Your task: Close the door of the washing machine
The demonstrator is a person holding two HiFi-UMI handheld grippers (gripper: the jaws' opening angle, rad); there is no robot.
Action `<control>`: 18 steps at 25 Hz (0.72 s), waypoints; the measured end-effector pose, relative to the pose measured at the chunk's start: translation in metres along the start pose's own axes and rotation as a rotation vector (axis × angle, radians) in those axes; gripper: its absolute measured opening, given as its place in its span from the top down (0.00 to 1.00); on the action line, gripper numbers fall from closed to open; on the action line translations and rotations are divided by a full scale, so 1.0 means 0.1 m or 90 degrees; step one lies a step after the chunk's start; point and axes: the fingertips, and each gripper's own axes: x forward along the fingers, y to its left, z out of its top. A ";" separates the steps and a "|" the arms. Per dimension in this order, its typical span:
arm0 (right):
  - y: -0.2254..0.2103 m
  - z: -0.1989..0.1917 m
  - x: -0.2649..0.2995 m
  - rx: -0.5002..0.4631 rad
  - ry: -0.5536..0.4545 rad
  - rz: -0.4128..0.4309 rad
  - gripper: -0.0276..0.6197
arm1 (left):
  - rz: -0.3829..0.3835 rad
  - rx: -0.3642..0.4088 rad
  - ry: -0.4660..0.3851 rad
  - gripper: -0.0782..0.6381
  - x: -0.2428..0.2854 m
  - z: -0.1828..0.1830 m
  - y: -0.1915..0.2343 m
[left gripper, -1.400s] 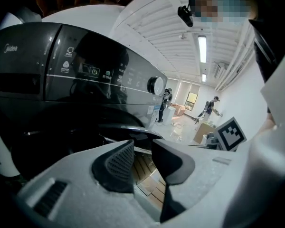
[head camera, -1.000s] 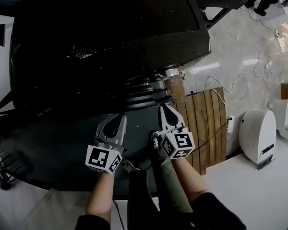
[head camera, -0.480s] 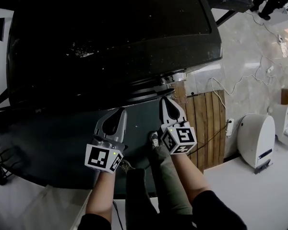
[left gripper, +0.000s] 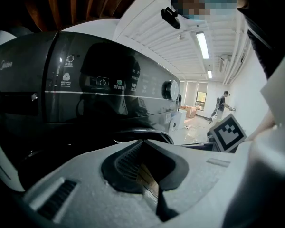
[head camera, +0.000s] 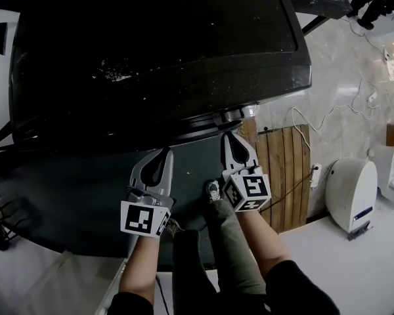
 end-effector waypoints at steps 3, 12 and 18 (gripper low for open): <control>0.00 0.01 0.01 -0.004 0.002 0.000 0.95 | -0.002 0.006 0.001 0.87 0.01 -0.02 0.00; 0.00 0.01 0.02 -0.020 0.010 0.006 0.95 | -0.010 0.005 0.011 0.88 0.02 -0.08 0.00; -0.01 0.04 0.08 -0.012 0.005 0.001 0.95 | -0.001 0.002 0.002 0.88 0.07 -0.04 0.03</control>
